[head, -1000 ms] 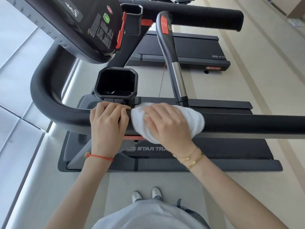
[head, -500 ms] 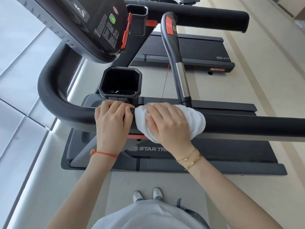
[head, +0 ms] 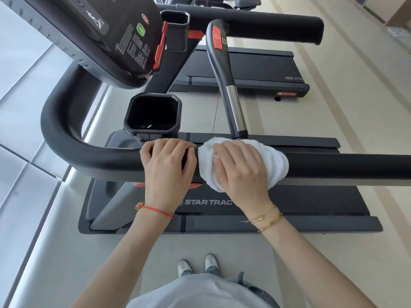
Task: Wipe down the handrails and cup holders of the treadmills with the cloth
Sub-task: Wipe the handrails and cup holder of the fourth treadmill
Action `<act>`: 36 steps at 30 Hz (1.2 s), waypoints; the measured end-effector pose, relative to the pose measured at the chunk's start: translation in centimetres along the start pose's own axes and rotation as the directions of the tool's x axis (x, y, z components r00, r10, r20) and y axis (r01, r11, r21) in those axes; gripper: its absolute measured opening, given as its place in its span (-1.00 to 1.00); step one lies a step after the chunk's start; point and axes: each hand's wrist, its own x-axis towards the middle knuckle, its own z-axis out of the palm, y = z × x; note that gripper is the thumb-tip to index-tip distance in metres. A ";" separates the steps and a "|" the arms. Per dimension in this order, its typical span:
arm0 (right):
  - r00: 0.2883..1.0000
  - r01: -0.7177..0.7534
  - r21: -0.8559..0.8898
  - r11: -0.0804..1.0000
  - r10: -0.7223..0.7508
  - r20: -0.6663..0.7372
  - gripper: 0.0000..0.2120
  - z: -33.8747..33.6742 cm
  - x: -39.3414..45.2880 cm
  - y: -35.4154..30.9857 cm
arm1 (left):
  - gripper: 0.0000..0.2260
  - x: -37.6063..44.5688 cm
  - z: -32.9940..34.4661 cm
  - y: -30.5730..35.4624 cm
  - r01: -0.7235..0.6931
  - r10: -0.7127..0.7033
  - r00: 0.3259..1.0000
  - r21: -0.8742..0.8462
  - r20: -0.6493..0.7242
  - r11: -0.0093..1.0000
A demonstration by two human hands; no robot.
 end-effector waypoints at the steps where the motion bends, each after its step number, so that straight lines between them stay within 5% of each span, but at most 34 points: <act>1: 0.999 0.031 -0.013 0.999 -0.031 0.005 -0.80 -0.4 -0.4 0.9 | -0.80 0.1 0.2 0.4 -0.014 0.014 1.000 -0.004 0.001 1.000; 7: 0.980 -0.195 -0.117 0.974 0.197 0.004 -0.74 -3.3 -2.3 7.6 | -0.80 0.3 1.7 3.6 -0.105 0.108 0.992 -0.041 0.059 0.994; 10: 0.934 -0.321 -0.143 0.936 0.338 0.119 -0.66 -4.2 -1.1 9.3 | -0.80 0.5 2.4 5.6 -0.122 0.129 0.984 -0.063 0.123 0.990; 14: 0.951 -0.154 -0.074 0.985 0.168 0.259 -0.65 -4.1 -0.7 9.6 | -0.81 0.6 3.6 8.3 -0.153 0.169 0.970 -0.099 0.175 0.983; 18: 0.997 0.036 -0.009 0.999 -0.035 0.074 -0.75 -4.5 -2.6 11.7 | -0.82 0.9 5.1 11.3 -0.136 0.171 0.960 -0.163 0.223 0.977; 24: 0.999 -0.017 -0.027 0.999 0.016 -0.033 -0.74 -6.1 -5.5 18.4 | -0.73 1.2 8.6 17.2 -0.147 0.174 0.936 -0.109 0.306 0.983; 36: 0.987 -0.117 -0.033 0.993 0.120 0.105 -0.68 -11.5 -9.6 32.2 | -0.67 0.7 15.8 28.6 -0.164 0.166 0.975 -0.031 0.146 0.986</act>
